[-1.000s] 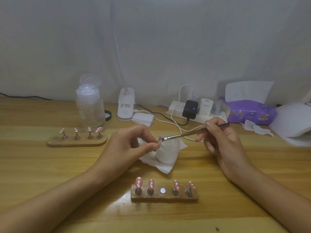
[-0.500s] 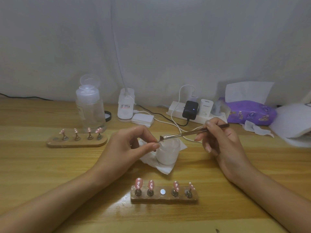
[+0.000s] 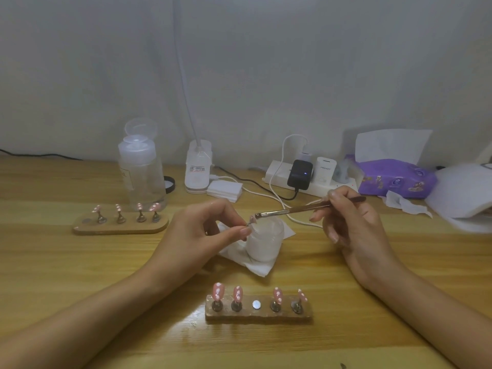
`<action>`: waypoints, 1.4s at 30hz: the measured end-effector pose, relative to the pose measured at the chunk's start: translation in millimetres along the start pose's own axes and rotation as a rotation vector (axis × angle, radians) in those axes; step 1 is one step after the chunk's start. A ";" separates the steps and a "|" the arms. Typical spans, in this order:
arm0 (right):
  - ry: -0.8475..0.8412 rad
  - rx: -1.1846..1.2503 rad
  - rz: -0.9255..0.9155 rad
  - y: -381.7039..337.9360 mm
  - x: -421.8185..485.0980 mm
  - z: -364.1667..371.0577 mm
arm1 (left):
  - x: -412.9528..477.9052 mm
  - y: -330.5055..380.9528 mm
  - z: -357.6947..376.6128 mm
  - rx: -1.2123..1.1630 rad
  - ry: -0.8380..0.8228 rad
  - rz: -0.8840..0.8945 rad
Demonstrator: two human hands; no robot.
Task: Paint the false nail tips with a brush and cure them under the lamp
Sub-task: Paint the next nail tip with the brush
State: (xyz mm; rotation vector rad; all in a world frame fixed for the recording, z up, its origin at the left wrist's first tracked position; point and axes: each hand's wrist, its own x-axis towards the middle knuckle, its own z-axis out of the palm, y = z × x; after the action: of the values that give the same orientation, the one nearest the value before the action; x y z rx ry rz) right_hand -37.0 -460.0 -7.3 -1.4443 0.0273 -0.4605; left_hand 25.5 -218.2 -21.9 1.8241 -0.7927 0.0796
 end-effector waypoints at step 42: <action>0.006 0.013 0.037 -0.7 -0.7 -0.2 | -2.2 0.3 0.0 0.086 0.000 0.102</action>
State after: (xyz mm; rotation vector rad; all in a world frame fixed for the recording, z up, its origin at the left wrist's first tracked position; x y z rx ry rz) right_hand -37.9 -460.0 -6.8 -1.4277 0.0554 -0.4341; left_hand 23.6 -217.3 -22.6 1.8637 -0.8939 0.1826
